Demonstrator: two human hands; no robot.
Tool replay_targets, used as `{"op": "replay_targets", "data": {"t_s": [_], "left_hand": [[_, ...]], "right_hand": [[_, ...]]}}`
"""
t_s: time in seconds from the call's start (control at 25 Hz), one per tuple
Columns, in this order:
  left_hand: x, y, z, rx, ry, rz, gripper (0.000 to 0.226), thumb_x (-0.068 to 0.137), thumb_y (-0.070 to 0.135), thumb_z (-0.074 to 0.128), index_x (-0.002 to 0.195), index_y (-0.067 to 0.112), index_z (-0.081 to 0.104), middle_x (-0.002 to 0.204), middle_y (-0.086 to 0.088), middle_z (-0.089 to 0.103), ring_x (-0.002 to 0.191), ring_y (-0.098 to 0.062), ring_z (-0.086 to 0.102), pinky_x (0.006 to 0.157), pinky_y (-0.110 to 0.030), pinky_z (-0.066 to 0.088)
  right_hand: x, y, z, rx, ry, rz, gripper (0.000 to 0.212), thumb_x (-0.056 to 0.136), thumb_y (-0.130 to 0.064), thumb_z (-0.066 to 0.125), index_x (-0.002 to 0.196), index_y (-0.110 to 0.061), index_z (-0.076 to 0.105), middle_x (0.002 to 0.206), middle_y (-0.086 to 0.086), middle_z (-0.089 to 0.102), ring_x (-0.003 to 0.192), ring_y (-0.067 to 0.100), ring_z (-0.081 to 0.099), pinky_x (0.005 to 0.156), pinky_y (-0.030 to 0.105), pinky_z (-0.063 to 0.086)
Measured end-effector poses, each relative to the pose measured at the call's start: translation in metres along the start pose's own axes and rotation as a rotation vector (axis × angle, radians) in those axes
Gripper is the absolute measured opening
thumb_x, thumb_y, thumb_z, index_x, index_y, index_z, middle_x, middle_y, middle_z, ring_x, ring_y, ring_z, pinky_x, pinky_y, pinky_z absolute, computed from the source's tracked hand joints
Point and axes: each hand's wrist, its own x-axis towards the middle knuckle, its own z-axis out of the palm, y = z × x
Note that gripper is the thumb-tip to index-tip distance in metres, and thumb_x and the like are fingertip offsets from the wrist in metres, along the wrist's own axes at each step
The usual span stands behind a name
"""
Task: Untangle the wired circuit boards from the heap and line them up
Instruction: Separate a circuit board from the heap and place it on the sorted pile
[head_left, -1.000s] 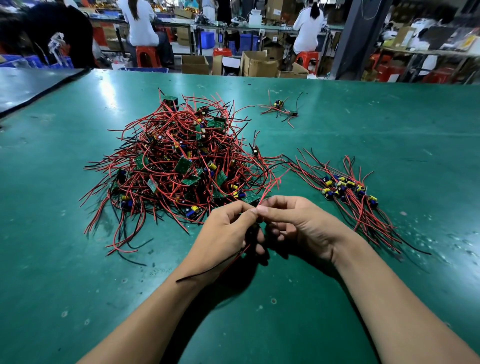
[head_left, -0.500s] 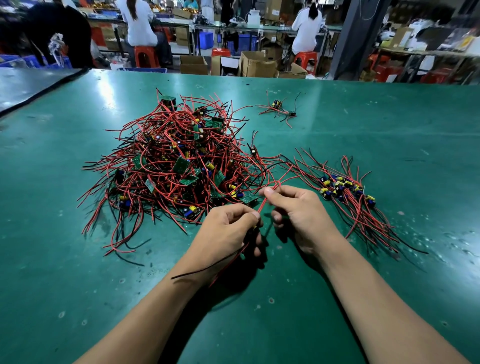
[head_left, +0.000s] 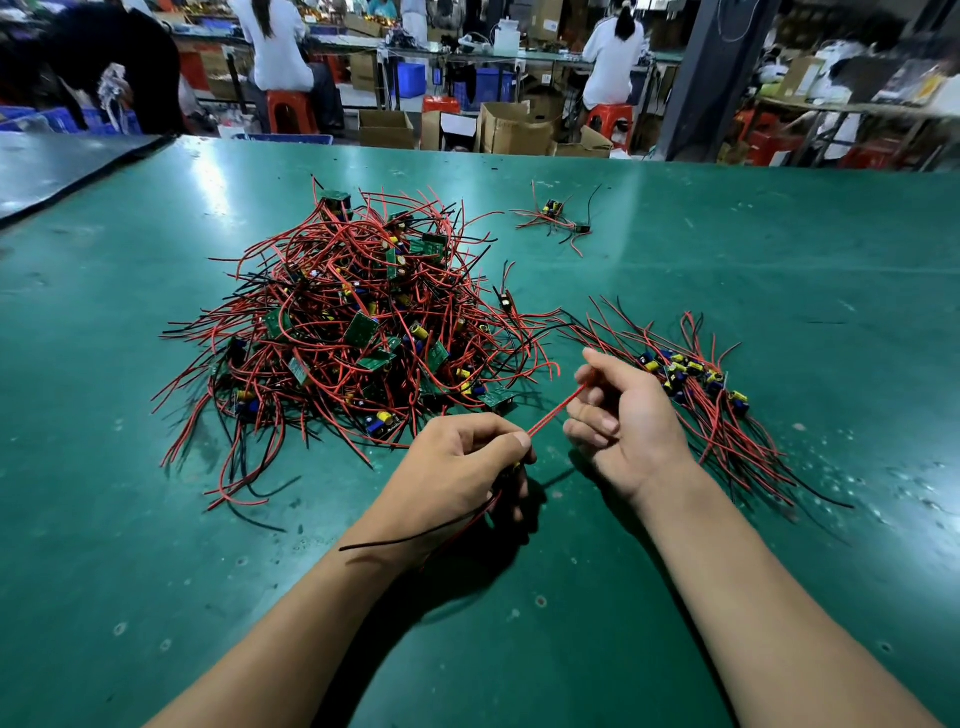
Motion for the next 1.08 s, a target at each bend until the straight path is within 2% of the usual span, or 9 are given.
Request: {"op": "replay_targets", "data": {"t_s": [0.2, 0.32, 0.44, 0.6, 0.72, 0.76, 0.88, 0.92, 1.08], "left_hand": [[0.001, 0.0, 0.0, -0.008, 0.005, -0.008, 0.021, 0.097, 0.005, 0.053, 0.078, 0.002, 0.064, 0.052, -0.006, 0.061, 0.04, -0.02, 0.058, 0.041, -0.019, 0.04], [0.001, -0.001, 0.0, -0.011, 0.007, -0.018, 0.021, 0.097, 0.006, 0.053, 0.078, 0.002, 0.064, 0.052, -0.006, 0.061, 0.04, -0.021, 0.058, 0.042, -0.019, 0.04], [0.001, 0.0, 0.0, -0.013, 0.007, -0.029, 0.021, 0.097, 0.006, 0.053, 0.078, 0.002, 0.064, 0.053, -0.006, 0.061, 0.04, -0.021, 0.058, 0.042, -0.019, 0.04], [0.001, 0.0, 0.0, -0.007, 0.003, -0.038, 0.022, 0.096, 0.006, 0.053, 0.078, 0.003, 0.064, 0.053, -0.007, 0.061, 0.041, -0.022, 0.058, 0.043, -0.019, 0.042], [0.0, 0.0, -0.001, -0.041, 0.015, -0.055, 0.022, 0.095, 0.004, 0.052, 0.076, 0.002, 0.063, 0.053, -0.011, 0.061, 0.04, -0.023, 0.057, 0.043, -0.02, 0.042], [-0.001, -0.001, -0.002, -0.063, 0.019, -0.058, 0.021, 0.095, 0.004, 0.052, 0.077, 0.001, 0.062, 0.053, -0.012, 0.06, 0.04, -0.023, 0.057, 0.042, -0.02, 0.042], [-0.001, -0.001, -0.002, -0.11, 0.028, -0.068, 0.017, 0.095, 0.005, 0.053, 0.081, -0.001, 0.061, 0.054, -0.012, 0.061, 0.04, -0.022, 0.059, 0.04, -0.017, 0.041], [-0.001, -0.001, -0.002, -0.111, 0.029, -0.071, 0.017, 0.096, 0.006, 0.054, 0.083, -0.002, 0.062, 0.055, -0.012, 0.062, 0.042, -0.022, 0.06, 0.04, -0.018, 0.042], [0.001, -0.004, -0.003, -0.062, 0.034, -0.067, 0.019, 0.097, 0.012, 0.054, 0.089, -0.002, 0.065, 0.06, -0.011, 0.066, 0.047, -0.023, 0.063, 0.049, -0.026, 0.043]], "right_hand": [[0.0, -0.001, -0.003, 0.075, -0.035, 0.004, 0.027, 0.098, -0.021, 0.058, 0.078, -0.004, 0.063, 0.056, -0.005, 0.043, 0.033, 0.002, 0.029, 0.033, 0.014, 0.025], [0.003, 0.002, -0.005, 0.04, 0.004, -0.112, 0.016, 0.097, -0.014, 0.06, 0.084, -0.005, 0.064, 0.059, -0.007, 0.058, 0.037, 0.002, 0.035, 0.036, 0.013, 0.028], [0.007, 0.004, -0.007, -0.042, 0.057, -0.236, 0.013, 0.093, -0.008, 0.065, 0.081, -0.008, 0.061, 0.07, -0.004, 0.071, 0.04, 0.002, 0.04, 0.038, 0.015, 0.032], [0.01, 0.008, -0.009, -0.187, 0.13, -0.333, 0.016, 0.09, -0.008, 0.07, 0.076, -0.009, 0.062, 0.075, 0.007, 0.061, 0.041, 0.005, 0.041, 0.04, 0.017, 0.033], [0.011, 0.01, -0.013, -0.274, 0.096, -0.314, 0.01, 0.084, -0.015, 0.078, 0.079, -0.011, 0.07, 0.071, 0.002, 0.057, 0.044, 0.006, 0.042, 0.042, 0.018, 0.036], [0.009, 0.009, -0.014, -0.291, 0.064, -0.292, 0.014, 0.078, -0.021, 0.082, 0.081, -0.011, 0.072, 0.069, -0.001, 0.057, 0.045, 0.006, 0.044, 0.044, 0.018, 0.037], [0.007, 0.003, -0.018, -0.327, 0.015, -0.241, 0.052, 0.061, -0.046, 0.084, 0.095, -0.008, 0.074, 0.065, -0.008, 0.059, 0.047, 0.006, 0.046, 0.045, 0.018, 0.04], [0.007, 0.001, -0.019, -0.333, 0.022, -0.234, 0.054, 0.062, -0.05, 0.083, 0.095, -0.009, 0.074, 0.065, -0.008, 0.059, 0.047, 0.007, 0.046, 0.044, 0.018, 0.04], [0.008, -0.003, -0.021, -0.363, 0.129, -0.262, 0.036, 0.088, -0.049, 0.071, 0.096, -0.014, 0.071, 0.075, 0.0, 0.054, 0.046, 0.008, 0.043, 0.043, 0.021, 0.036]]}}
